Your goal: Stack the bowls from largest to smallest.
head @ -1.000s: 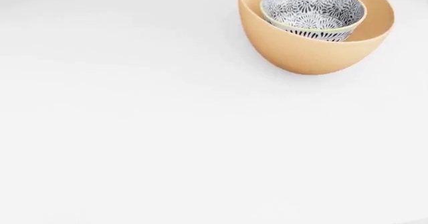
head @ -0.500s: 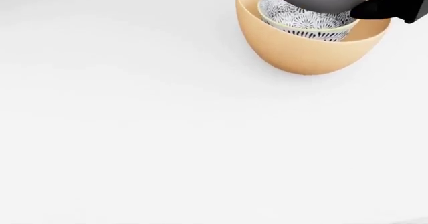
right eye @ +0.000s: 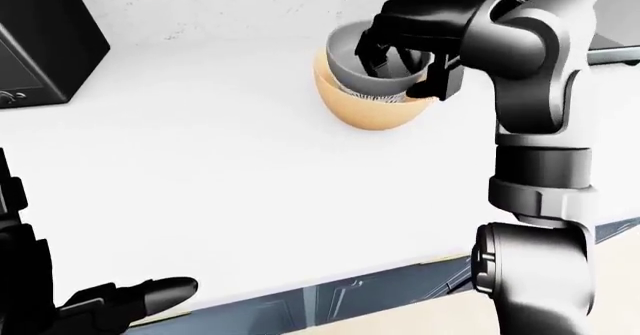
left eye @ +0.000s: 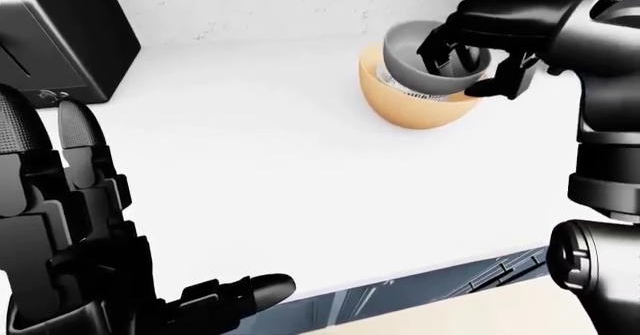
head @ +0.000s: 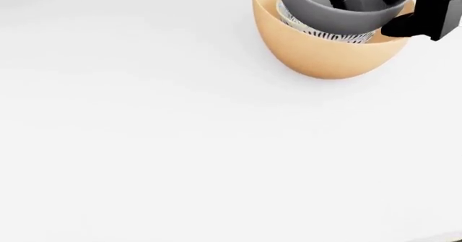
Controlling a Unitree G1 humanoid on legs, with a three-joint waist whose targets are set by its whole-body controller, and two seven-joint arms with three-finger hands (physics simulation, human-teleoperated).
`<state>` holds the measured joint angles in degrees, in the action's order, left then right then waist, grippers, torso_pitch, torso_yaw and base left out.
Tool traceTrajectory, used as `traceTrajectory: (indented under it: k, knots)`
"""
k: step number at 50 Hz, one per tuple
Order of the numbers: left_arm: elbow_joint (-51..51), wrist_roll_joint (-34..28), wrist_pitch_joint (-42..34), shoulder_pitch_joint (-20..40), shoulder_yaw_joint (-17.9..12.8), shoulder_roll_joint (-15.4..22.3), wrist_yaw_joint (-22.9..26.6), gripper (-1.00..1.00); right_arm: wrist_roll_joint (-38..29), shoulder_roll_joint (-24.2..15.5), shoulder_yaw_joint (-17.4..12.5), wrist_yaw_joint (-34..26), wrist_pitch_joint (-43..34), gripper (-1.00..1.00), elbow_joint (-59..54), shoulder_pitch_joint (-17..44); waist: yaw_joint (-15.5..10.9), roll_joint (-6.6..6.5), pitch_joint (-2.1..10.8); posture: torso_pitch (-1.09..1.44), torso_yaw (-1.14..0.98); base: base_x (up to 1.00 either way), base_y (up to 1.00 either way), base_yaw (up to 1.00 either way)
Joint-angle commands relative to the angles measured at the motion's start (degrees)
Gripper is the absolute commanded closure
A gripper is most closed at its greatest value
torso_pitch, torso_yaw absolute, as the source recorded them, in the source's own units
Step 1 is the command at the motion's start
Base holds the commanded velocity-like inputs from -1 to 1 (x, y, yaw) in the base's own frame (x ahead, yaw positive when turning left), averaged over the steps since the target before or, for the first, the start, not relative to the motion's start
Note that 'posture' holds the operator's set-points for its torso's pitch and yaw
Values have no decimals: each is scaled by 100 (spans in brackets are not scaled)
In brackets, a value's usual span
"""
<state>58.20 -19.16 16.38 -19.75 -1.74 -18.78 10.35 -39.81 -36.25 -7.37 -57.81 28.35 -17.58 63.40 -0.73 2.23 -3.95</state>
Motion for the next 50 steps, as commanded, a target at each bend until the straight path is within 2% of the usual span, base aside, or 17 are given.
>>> traceTrajectory:
  k: [1, 9, 22, 40, 50]
  knots:
    - [180, 17, 111, 27, 57, -20, -12, -100, 58, -82, -168, 173, -20, 100, 206, 201, 0, 24, 139, 0, 0, 0, 0, 0]
    - [180, 18, 113, 29, 48, -23, -1, -100, -30, -77, -166, 263, 32, 100, 142, 161, -1, 21, 142, 0, 0, 0, 0, 0]
    - [180, 24, 135, 12, 45, -34, 11, -100, -537, -24, 8, 862, 365, 100, -810, 633, 4, 16, 140, 0, 0, 0, 0, 0]
    - [180, -20, 120, 23, 73, -57, 44, -100, -952, -25, 27, 1301, 566, 100, -1339, 611, -23, 44, 146, 0, 0, 0, 0, 0]
    - [180, -6, 123, 18, 67, -33, 27, -100, -1232, -8, 154, 1640, 694, 100, -1930, 954, -17, 40, 144, 0, 0, 0, 0, 0]
